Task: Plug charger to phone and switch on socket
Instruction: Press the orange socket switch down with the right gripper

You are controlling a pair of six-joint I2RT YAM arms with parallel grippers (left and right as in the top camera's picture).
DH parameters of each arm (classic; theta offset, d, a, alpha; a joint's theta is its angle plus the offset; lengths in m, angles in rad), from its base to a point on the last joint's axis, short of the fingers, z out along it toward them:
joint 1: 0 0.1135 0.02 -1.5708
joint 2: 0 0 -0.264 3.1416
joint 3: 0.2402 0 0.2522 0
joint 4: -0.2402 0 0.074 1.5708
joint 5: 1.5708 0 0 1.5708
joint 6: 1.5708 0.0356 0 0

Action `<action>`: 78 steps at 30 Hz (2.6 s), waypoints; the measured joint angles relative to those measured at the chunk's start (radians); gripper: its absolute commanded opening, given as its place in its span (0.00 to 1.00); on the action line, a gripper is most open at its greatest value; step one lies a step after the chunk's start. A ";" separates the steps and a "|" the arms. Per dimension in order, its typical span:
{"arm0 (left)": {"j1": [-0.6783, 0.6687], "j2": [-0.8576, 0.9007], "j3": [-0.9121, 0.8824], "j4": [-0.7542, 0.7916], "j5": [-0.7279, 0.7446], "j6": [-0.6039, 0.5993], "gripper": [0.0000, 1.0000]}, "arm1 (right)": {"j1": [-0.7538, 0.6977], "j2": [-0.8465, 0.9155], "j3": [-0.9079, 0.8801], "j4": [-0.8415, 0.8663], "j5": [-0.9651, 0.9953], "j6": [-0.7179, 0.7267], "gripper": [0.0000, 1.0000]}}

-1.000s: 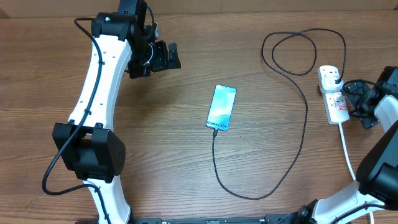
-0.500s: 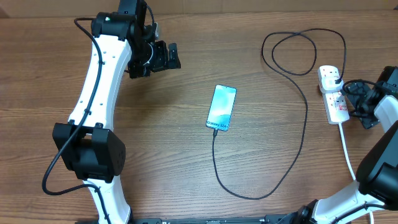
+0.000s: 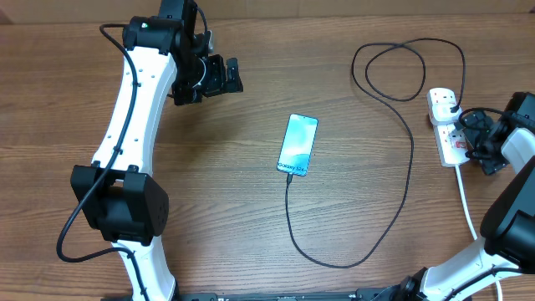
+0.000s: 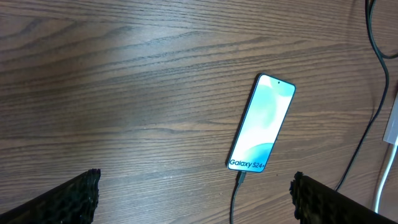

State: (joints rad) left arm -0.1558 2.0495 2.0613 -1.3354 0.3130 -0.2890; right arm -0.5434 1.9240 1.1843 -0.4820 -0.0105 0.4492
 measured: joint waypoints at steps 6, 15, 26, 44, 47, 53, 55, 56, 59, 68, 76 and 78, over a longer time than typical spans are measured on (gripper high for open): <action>0.000 0.000 0.000 0.000 0.000 0.000 1.00 | 0.000 0.000 0.001 -0.006 0.000 0.003 1.00; 0.000 0.000 0.000 0.000 0.000 0.000 1.00 | 0.000 0.000 0.001 0.008 -0.002 0.000 1.00; 0.000 0.000 0.000 0.000 0.000 0.000 1.00 | -0.002 0.000 0.002 -0.011 -0.005 -0.003 1.00; 0.000 0.000 0.000 0.000 0.000 0.000 1.00 | -0.006 0.000 0.006 -0.020 -0.026 -0.065 1.00; 0.000 0.000 0.000 0.000 0.000 0.000 1.00 | -0.006 0.000 0.006 -0.018 -0.011 -0.065 1.00; 0.000 0.000 0.000 0.000 0.000 0.000 1.00 | -0.006 0.001 0.003 0.016 0.011 -0.069 1.00; 0.000 0.000 0.000 0.000 0.000 0.000 1.00 | -0.004 0.002 0.003 0.025 0.010 -0.071 1.00; 0.000 0.000 0.000 0.000 0.000 0.000 1.00 | -0.003 0.003 0.003 0.026 0.007 -0.072 1.00; 0.000 0.000 0.000 0.000 0.000 0.000 1.00 | -0.002 0.003 0.003 0.034 -0.029 -0.072 1.00; 0.000 0.000 0.000 0.000 0.000 0.000 1.00 | -0.005 0.003 0.003 0.017 -0.053 -0.072 1.00; 0.000 0.000 0.000 0.000 0.000 0.000 1.00 | -0.005 0.003 0.003 0.010 -0.050 -0.072 1.00; 0.000 0.000 0.000 0.000 0.000 0.000 1.00 | -0.005 0.003 0.003 0.008 -0.050 -0.072 1.00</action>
State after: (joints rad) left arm -0.1558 2.0495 2.0613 -1.3354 0.3130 -0.2890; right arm -0.5484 1.9266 1.1873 -0.4744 -0.0601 0.3771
